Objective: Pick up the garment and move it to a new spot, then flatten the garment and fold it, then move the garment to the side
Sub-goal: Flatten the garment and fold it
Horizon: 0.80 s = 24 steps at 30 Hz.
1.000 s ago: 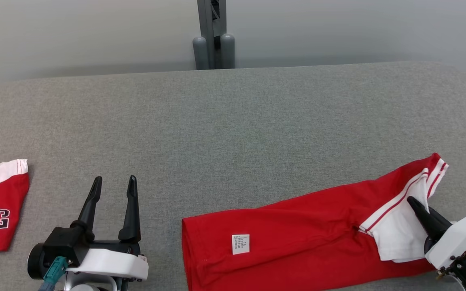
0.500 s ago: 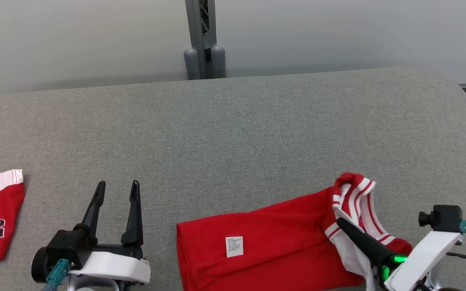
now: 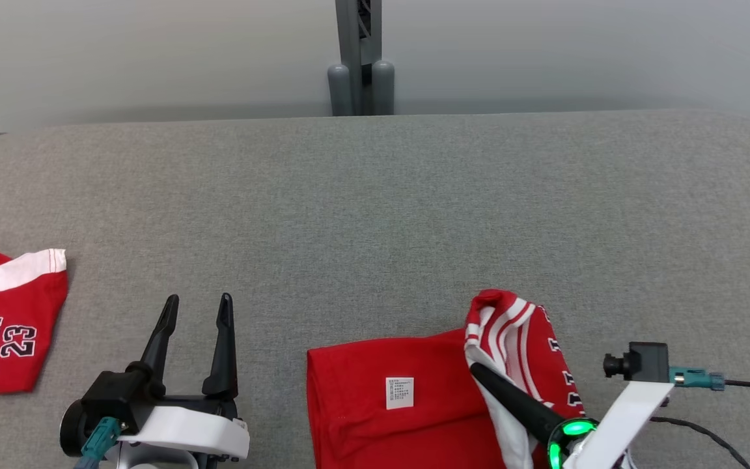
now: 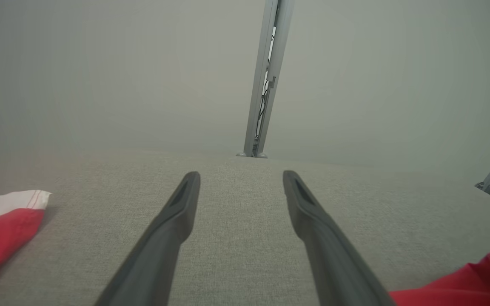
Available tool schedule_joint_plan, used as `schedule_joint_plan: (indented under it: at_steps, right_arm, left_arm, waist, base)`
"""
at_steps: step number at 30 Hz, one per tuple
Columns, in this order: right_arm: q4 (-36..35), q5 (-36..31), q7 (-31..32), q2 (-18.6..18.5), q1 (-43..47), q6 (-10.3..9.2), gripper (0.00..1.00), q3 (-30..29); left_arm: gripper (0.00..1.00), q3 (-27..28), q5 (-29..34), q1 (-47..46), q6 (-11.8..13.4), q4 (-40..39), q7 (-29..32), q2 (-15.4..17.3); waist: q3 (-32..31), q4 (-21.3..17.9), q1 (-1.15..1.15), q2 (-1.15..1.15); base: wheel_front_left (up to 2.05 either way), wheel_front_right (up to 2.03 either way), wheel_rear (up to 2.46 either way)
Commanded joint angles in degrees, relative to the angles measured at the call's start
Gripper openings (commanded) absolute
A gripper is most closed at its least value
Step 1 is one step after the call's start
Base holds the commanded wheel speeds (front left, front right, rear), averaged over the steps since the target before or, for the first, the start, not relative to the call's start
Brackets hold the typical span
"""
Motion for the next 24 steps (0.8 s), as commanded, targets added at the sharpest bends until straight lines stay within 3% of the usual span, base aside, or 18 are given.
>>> schedule_joint_plan:
  at_steps: [1,9,24]
  right_arm:
    - [0.43,1.89,-1.22,0.02,-0.93,0.01,0.0,1.75]
    - [3.68,4.41,-6.34,-0.03,-4.04,0.01,0.0,9.48]
    - [11.07,3.22,-11.44,-0.06,-11.4,0.02,0.0,17.22]
  left_arm:
    - [1.0,-0.05,-0.59,-0.83,0.32,0.1,-0.23,0.23]
    - [1.0,-1.41,-1.82,-1.34,1.08,0.07,-0.23,0.22]
    - [1.0,-4.59,-3.44,-3.48,2.2,0.11,-0.23,0.23]
  waist:
    - [0.54,1.07,0.0,0.0]
    - [2.14,4.47,0.0,0.0]
    - [6.29,9.17,0.0,0.0]
  base:
    - [0.0,0.0,0.0]
    - [0.0,0.0,0.0]
    - [0.0,0.0,0.0]
